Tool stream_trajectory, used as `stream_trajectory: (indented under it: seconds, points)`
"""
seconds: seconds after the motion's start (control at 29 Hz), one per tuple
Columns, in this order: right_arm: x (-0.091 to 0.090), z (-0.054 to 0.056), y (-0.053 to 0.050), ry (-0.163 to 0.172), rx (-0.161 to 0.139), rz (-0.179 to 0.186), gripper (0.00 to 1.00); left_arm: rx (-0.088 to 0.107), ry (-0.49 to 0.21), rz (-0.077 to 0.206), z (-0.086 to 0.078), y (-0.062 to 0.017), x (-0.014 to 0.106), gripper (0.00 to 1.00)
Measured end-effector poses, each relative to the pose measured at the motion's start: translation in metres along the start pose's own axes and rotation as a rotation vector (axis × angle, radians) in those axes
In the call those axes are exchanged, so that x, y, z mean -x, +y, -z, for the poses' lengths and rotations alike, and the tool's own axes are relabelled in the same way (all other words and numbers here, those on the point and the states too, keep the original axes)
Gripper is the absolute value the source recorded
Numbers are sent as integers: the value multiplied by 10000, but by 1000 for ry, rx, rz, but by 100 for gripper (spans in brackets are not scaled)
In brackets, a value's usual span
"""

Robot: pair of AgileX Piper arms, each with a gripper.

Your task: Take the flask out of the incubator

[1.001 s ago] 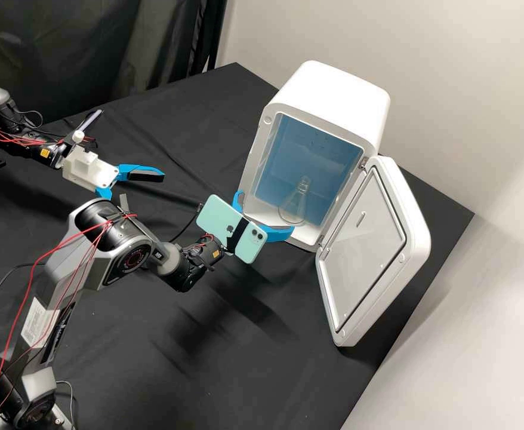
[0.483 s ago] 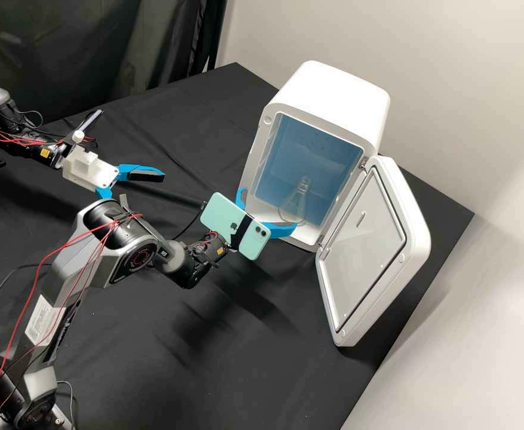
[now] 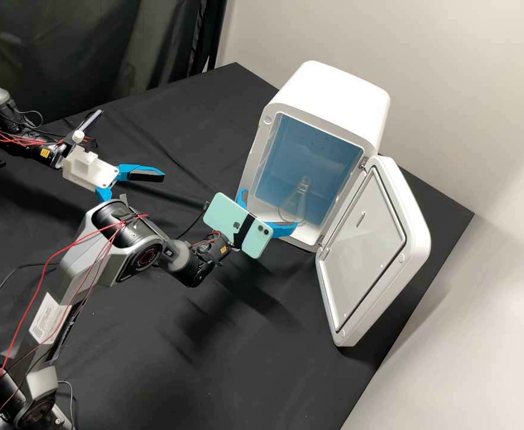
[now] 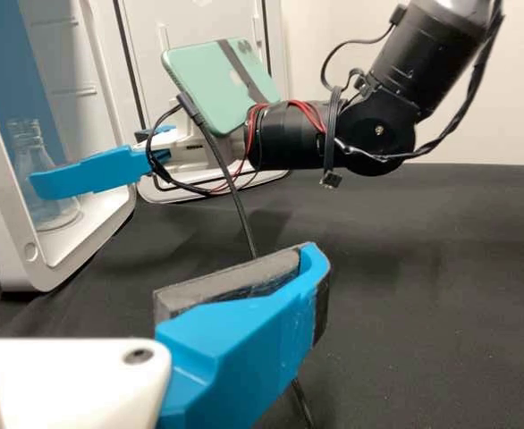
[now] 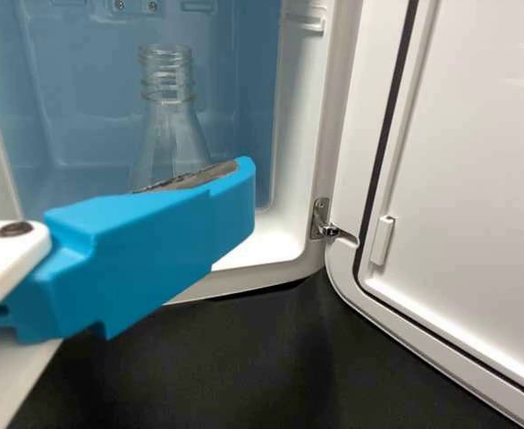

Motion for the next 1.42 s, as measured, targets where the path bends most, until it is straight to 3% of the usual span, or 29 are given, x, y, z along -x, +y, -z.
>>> stream_trajectory:
  seconds: [0.55,0.79,0.97,1.21,1.42]
  points:
    - [-43,-81,3,-26,0,8,100,0,0,0,0,0,0,100]
    - [-61,-153,-32,-44,-13,17,100,0,0,0,0,0,0,100]
    - [-91,-145,-11,-42,-23,19,100,0,0,0,0,0,0,100]
    - [-171,-214,47,-38,-79,14,100,0,0,0,0,0,0,100]
    - [-269,-250,52,-44,-109,45,100,-2,-2,-14,-9,45,14,100]
